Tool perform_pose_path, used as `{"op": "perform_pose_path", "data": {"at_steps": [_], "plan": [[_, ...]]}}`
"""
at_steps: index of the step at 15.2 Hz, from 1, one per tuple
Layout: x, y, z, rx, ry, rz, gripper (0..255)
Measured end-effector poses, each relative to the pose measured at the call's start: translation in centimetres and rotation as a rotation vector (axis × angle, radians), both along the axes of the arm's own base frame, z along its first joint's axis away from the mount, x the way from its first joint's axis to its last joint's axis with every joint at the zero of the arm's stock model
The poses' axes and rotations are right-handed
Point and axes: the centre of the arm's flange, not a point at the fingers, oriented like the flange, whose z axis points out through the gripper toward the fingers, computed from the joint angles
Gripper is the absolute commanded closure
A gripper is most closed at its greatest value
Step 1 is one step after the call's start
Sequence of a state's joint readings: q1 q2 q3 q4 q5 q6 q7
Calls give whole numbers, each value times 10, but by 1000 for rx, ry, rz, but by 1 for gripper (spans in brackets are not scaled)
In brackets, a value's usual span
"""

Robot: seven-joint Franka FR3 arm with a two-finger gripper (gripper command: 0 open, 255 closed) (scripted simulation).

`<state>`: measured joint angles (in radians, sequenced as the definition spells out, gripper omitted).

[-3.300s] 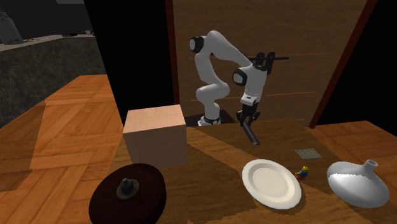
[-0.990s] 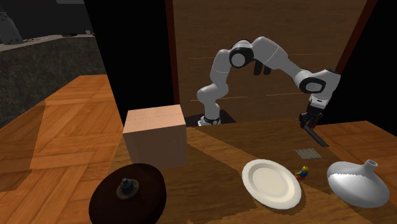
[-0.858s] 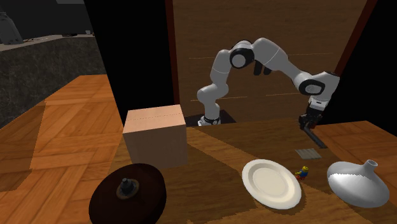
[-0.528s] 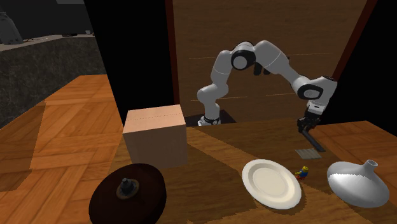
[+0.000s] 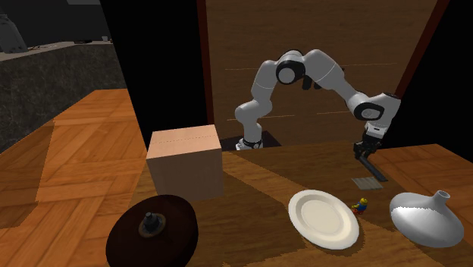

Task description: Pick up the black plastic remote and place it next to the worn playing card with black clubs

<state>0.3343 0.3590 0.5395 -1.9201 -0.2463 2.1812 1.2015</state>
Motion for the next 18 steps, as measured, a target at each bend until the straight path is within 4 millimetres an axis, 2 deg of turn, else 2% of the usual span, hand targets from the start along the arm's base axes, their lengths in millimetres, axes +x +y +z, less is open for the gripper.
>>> {"op": "perform_pose_path", "data": {"at_steps": [1, 7, 12, 18], "plan": [[0, 0, 0, 0, 0, 0, 0], [0, 0, 0, 0, 0, 0, 0], [0, 3, 45, 1, -1, -1, 0], [1, 2, 50, 0, 0, 0, 0]]}}
